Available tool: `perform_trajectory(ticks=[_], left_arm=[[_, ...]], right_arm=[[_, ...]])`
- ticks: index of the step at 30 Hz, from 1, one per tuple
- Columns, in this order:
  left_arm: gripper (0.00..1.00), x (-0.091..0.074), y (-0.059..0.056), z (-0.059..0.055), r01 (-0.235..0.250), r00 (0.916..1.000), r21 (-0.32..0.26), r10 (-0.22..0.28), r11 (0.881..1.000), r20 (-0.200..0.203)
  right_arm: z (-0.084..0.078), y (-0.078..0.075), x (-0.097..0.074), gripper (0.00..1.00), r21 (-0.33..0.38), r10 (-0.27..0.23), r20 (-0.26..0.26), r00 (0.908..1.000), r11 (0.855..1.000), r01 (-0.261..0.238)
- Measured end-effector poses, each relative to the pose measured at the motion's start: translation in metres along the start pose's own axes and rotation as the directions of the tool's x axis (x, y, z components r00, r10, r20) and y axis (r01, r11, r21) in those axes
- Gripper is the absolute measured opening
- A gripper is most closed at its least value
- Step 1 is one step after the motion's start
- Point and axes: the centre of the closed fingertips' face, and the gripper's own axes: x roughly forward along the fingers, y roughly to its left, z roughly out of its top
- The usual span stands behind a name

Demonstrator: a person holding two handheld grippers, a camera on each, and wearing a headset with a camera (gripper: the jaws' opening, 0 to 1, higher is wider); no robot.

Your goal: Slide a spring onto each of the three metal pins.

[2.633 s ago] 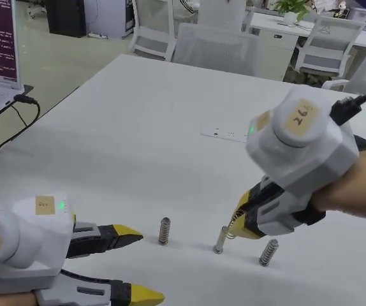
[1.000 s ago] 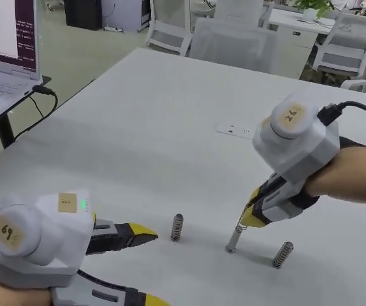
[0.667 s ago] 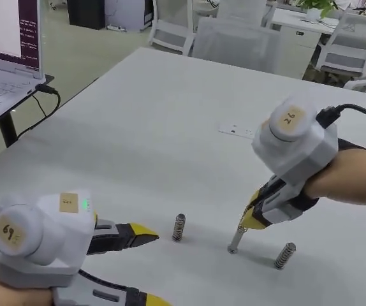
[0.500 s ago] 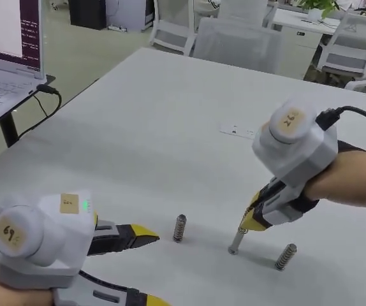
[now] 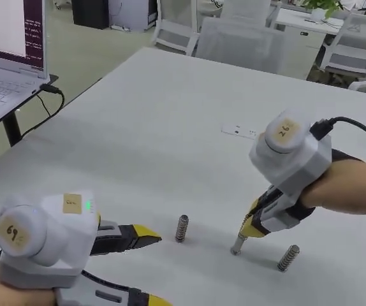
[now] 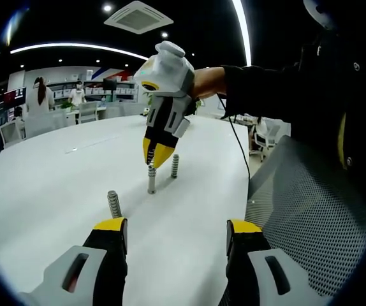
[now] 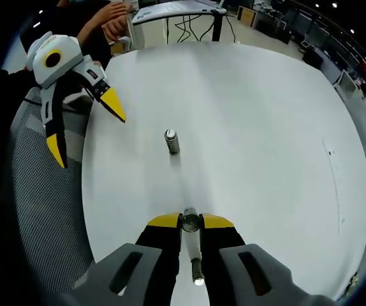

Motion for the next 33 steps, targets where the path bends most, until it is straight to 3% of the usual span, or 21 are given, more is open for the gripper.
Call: perform_trajectory(ticks=[14, 33], left_arm=[[0.58, 0.0, 0.0, 0.0, -0.002, 1.0, -0.002, 0.002, 1.0, 0.0], [0.57, 0.0, 0.001, -0.002, -0.003, 1.0, -0.005, 0.003, 1.0, -0.007]], right_arm=[[-0.011, 0.001, 0.022, 0.08, 0.007, 0.003, -0.016, 0.9999, 1.0, -0.003], [-0.019, 0.002, 0.031, 0.09, 0.004, 0.001, -0.027, 0.9996, 1.0, -0.001]])
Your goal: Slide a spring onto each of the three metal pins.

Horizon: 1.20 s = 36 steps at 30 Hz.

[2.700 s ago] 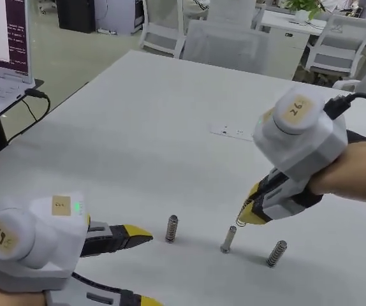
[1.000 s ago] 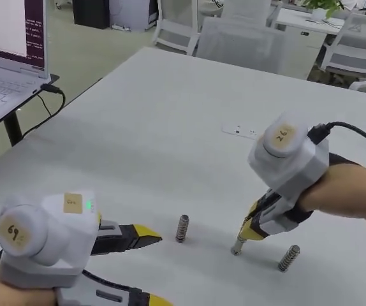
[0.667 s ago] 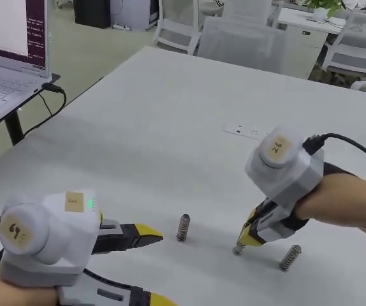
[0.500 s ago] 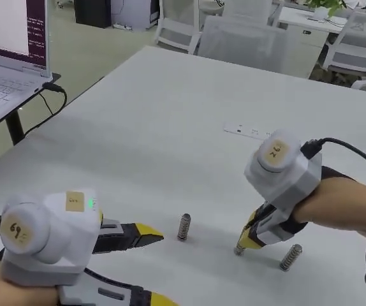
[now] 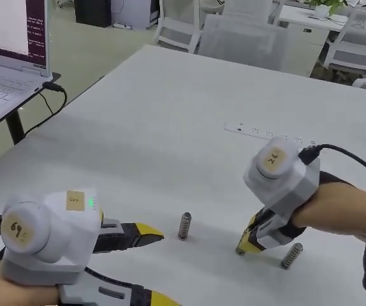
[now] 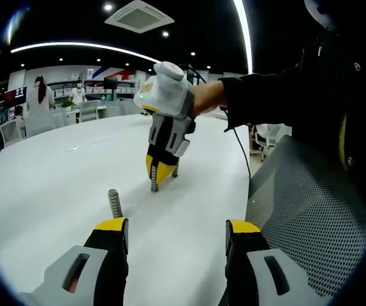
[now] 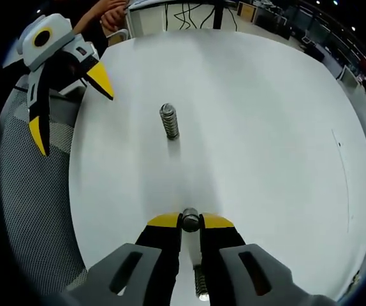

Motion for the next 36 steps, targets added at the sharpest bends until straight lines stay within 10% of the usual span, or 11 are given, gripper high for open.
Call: perform_trajectory(ticks=[15, 36], left_arm=[[0.57, 0.0, 0.0, -0.001, 0.001, 1.0, -0.001, -0.001, 1.0, -0.002], [0.57, 0.001, -0.001, -0.003, 0.007, 0.9999, -0.007, -0.007, 1.0, -0.015]], right_arm=[[0.0, -0.001, 0.001, 0.15, 0.005, -0.01, 0.0, 1.0, 1.0, 0.01], [-0.003, -0.01, -0.006, 0.61, 0.019, -0.065, 0.071, 0.9953, 0.998, 0.064]])
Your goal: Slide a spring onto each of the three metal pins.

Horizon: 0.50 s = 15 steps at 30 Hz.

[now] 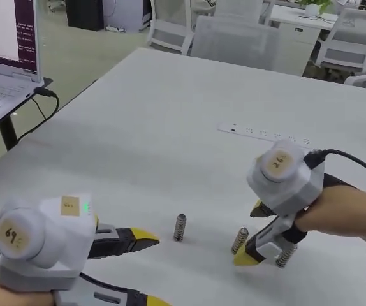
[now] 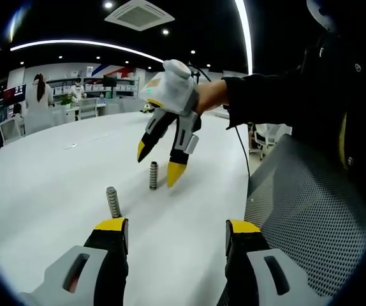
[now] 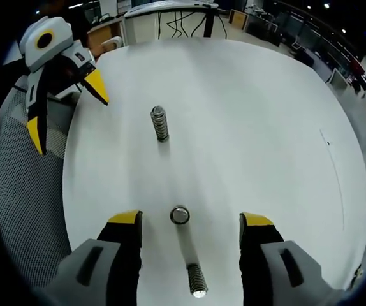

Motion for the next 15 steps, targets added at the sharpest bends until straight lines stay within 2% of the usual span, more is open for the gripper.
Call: perform_trajectory(ticks=[3, 6, 8, 15], left_arm=[[0.57, 0.0, 0.0, 0.0, 0.0, 1.0, -0.002, 0.0, 1.0, 0.0], [0.57, 0.0, 0.0, 0.0, 0.0, 1.0, -0.004, 0.0, 1.0, 0.0], [0.57, 0.0, 0.0, -0.001, 0.002, 1.0, -0.003, -0.002, 1.0, -0.002], [0.57, 0.0, 0.0, 0.0, 0.001, 1.0, -0.006, -0.001, 1.0, 0.0]], right_arm=[[0.0, 0.001, -0.001, 0.64, 0.007, 0.0, 0.017, 0.9999, 1.0, 0.0], [0.002, -0.001, -0.002, 0.69, 0.027, -0.007, 0.057, 0.9984, 1.0, 0.006], [0.008, -0.004, -0.004, 0.77, 0.049, -0.022, 0.11, 0.9937, 0.999, 0.016], [0.012, -0.004, -0.009, 0.92, 0.06, -0.028, 0.169, 0.9852, 0.998, 0.018]])
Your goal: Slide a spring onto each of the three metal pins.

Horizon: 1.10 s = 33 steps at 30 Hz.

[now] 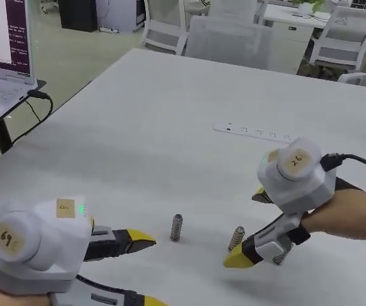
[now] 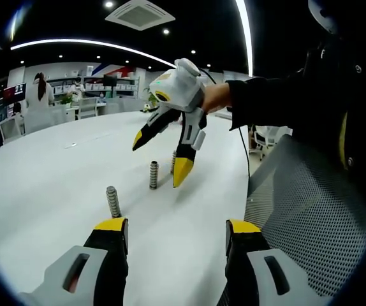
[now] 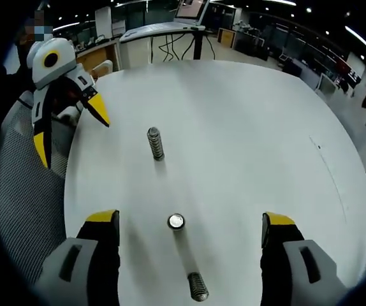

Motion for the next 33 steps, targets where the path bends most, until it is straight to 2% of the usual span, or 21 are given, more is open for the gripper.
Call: perform_trajectory(ticks=[6, 10, 21, 27, 33], left_arm=[[0.57, 0.0, 0.001, 0.0, -0.004, 1.0, -0.004, 0.004, 1.0, 0.002], [0.58, 0.0, 0.002, 0.001, -0.008, 1.0, -0.008, 0.008, 1.0, 0.005], [0.58, -0.002, 0.007, 0.003, -0.026, 0.9995, -0.023, 0.026, 0.999, 0.019], [0.58, -0.002, 0.008, 0.004, -0.031, 0.9993, -0.029, 0.031, 0.999, 0.022], [0.58, -0.002, 0.009, 0.005, -0.031, 0.9992, -0.033, 0.032, 0.999, 0.024]], right_arm=[[-0.005, 0.001, -0.003, 0.96, 0.002, -0.005, 0.025, 0.9997, 1.0, 0.005], [-0.004, -0.001, -0.01, 1.0, 0.014, -0.021, 0.073, 0.9971, 1.0, 0.02], [-0.012, -0.001, -0.024, 1.0, 0.037, -0.068, 0.12, 0.9904, 0.997, 0.064], [-0.014, -0.004, -0.038, 1.0, 0.085, -0.106, 0.178, 0.9783, 0.992, 0.092], [-0.025, -0.002, -0.047, 1.0, 0.111, -0.132, 0.2, 0.9709, 0.988, 0.111]])
